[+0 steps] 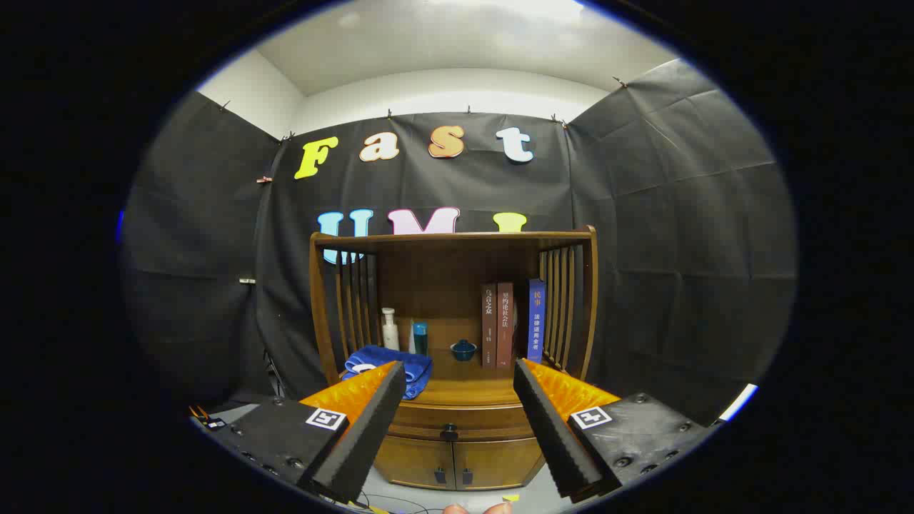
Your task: Pull open the drawer, take out the items inside it, and place them on the countertop above the cabinet.
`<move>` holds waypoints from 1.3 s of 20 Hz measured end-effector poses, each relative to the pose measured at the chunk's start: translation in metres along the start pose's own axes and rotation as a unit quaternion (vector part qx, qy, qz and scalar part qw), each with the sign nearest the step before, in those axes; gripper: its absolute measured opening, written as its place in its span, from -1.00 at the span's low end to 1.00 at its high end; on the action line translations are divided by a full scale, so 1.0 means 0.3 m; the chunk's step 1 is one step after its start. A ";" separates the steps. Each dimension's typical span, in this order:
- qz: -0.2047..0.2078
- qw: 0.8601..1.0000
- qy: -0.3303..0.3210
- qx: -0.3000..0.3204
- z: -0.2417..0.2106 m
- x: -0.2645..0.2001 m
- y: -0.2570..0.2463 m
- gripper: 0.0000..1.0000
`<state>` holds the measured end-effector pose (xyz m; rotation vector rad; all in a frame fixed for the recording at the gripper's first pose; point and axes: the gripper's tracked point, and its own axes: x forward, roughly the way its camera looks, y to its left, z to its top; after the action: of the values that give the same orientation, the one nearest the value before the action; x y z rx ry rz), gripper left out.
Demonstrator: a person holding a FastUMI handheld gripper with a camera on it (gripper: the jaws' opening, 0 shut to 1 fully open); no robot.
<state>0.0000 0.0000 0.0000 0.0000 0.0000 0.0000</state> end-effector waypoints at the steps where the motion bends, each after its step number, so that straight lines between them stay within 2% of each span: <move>1: 0.000 1.000 0.000 0.000 0.001 0.000 0.002 0.97; 20: 0.000 1.000 -0.005 -0.005 0.021 -0.005 0.012 0.97; 26: 0.000 1.000 -0.011 -0.001 -0.072 0.024 0.013 0.97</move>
<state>0.0073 0.0040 -0.0217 -0.0023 -0.0223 -0.0003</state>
